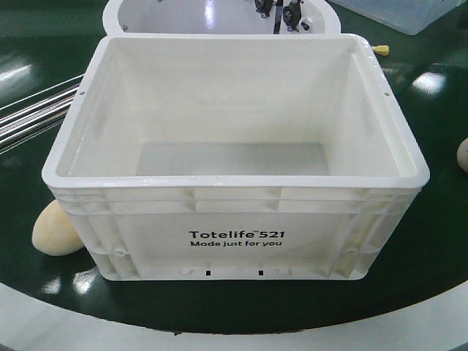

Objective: Place moving items into box and shelve
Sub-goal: 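Grasp cream plush with left gripper and pink plush with right gripper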

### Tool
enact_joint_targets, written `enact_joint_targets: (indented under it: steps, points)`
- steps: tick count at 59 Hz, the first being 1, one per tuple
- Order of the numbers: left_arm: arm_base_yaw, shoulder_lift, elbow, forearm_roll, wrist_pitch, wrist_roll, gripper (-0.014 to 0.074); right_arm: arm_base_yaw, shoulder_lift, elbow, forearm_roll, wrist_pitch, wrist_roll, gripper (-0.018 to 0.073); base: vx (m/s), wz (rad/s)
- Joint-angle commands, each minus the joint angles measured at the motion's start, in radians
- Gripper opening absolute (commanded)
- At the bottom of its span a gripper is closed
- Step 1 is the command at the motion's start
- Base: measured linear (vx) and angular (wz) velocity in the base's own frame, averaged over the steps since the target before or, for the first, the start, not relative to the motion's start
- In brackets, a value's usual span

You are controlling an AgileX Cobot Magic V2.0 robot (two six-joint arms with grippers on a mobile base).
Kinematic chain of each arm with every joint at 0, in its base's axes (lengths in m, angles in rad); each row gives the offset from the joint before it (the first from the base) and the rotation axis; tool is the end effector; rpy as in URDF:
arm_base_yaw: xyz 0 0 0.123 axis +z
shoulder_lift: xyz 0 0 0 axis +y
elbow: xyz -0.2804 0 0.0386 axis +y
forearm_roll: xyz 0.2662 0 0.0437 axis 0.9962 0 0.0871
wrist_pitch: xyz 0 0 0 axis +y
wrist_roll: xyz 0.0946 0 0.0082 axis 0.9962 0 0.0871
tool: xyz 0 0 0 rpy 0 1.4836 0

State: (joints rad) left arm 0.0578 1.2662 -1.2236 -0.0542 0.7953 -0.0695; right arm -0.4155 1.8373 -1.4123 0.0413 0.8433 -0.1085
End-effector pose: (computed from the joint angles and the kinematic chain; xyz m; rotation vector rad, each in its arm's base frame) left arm 0.2897 0.0131 0.3697 -0.1721 2.3147 -0.0700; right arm 0.3741 -0.1619 0.2256 0.4502 2.7175 -0.0925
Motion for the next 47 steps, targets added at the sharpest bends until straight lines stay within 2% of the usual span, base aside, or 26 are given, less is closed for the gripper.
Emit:
enact_joint_targets:
  steps: [1, 9, 14, 23, 34, 38, 47]
  points:
    - [0.002, -0.017, -0.032, -0.012, -0.025, 0.005, 0.0472, -0.005, -0.017, -0.030, -0.003, -0.083, -0.008, 0.0511, 0.00, 0.00]
    - [0.002, -0.005, -0.032, -0.014, -0.021, 0.005, 0.0472, -0.005, 0.028, -0.030, -0.001, -0.116, -0.008, 0.0511, 0.00, 0.00]
    - [0.002, 0.016, -0.032, -0.043, -0.002, 0.015, 0.0472, -0.005, 0.054, -0.030, -0.001, -0.116, -0.008, 0.0511, 0.00, 0.00]
    - [0.002, 0.070, -0.032, -0.114, 0.080, 0.099, 0.0472, -0.005, 0.096, -0.030, 0.022, -0.119, -0.008, 0.0511, 0.00, 0.00]
    - [0.002, 0.158, -0.032, -0.191, 0.118, 0.166, 0.0472, -0.005, 0.124, -0.030, 0.057, -0.120, -0.008, 0.0511, 0.00, 0.00]
    - [0.002, 0.195, -0.032, -0.209, 0.157, 0.195, 0.0472, -0.005, 0.126, -0.030, 0.069, -0.125, -0.008, 0.0511, 0.00, 0.00]
    - [0.002, 0.261, -0.032, -0.217, 0.326, 0.238, 0.0472, -0.005, 0.126, -0.030, 0.074, -0.130, -0.008, 0.0511, 0.00, 0.00]
